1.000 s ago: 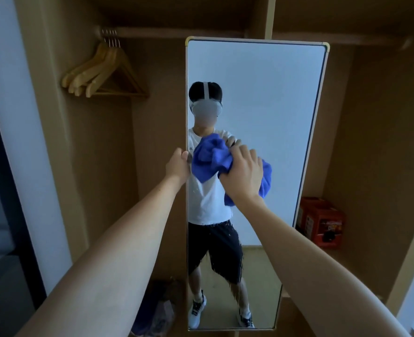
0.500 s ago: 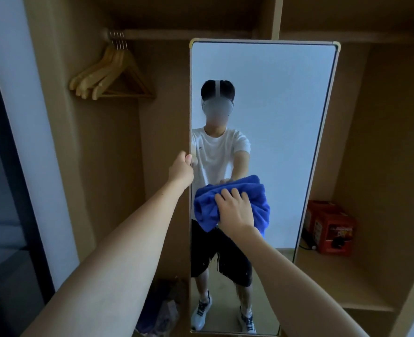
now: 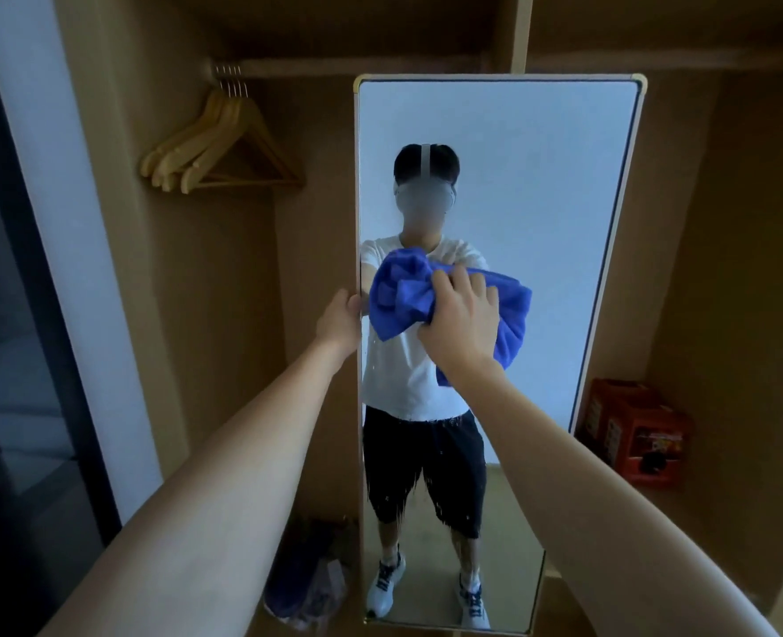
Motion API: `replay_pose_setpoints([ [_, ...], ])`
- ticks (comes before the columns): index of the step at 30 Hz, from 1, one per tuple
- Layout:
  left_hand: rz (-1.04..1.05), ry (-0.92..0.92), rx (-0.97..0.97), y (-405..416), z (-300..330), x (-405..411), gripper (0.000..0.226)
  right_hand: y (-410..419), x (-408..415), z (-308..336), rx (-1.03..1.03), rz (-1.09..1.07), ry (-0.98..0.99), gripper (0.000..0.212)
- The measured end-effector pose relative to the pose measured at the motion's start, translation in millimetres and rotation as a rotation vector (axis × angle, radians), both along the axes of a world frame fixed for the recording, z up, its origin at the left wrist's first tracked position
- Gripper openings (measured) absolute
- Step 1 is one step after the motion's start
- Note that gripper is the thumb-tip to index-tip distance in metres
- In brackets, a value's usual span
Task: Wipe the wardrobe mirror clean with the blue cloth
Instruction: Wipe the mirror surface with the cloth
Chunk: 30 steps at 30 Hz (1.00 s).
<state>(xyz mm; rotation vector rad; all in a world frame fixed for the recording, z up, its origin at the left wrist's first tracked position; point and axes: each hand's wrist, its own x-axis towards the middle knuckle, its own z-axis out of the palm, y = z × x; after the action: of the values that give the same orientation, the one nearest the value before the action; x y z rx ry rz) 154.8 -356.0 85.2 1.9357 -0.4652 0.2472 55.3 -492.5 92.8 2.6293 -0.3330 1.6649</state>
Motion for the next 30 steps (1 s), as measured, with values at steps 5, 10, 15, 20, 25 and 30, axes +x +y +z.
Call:
replay_pose_setpoints([
  [5,0.037,0.017,0.037,1,0,4,0.034,-6,5,-82,-0.137,-0.024,0.188,0.026],
  [10,0.051,0.01,0.032,-1,-4,5,0.035,-2,-7,-110,-0.021,0.018,0.401,0.027],
  [15,0.05,0.004,-0.036,-4,-7,5,0.034,1,-17,-57,0.158,0.173,0.057,0.03],
  [20,0.021,0.035,-0.034,-5,-5,-1,0.037,0,-11,-9,0.173,0.164,-0.213,0.034],
  [25,0.05,0.047,-0.036,-3,-6,5,0.032,2,6,-46,-0.046,0.071,0.072,0.034],
  [30,0.027,0.112,-0.063,-2,-9,7,0.038,-1,5,-122,-0.17,0.03,0.296,0.028],
])
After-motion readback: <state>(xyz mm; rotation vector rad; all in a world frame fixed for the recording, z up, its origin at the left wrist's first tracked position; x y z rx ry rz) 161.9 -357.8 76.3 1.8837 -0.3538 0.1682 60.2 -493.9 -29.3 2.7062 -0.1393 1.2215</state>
